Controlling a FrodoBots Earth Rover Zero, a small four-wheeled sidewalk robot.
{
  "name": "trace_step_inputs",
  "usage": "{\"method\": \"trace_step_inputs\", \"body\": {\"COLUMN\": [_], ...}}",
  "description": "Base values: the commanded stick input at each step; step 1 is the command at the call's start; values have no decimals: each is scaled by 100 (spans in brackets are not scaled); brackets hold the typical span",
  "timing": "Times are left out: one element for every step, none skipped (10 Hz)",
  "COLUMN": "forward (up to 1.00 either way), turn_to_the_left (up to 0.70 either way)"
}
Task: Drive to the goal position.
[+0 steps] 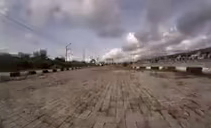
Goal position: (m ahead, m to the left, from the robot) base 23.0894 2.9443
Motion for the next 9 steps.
{"method": "trace_step_inputs", "body": {"forward": [100,100,100,100,100,100,100,100,100], "turn_to_the_left": [0,0,0,0,0,0,0,0,0]}}
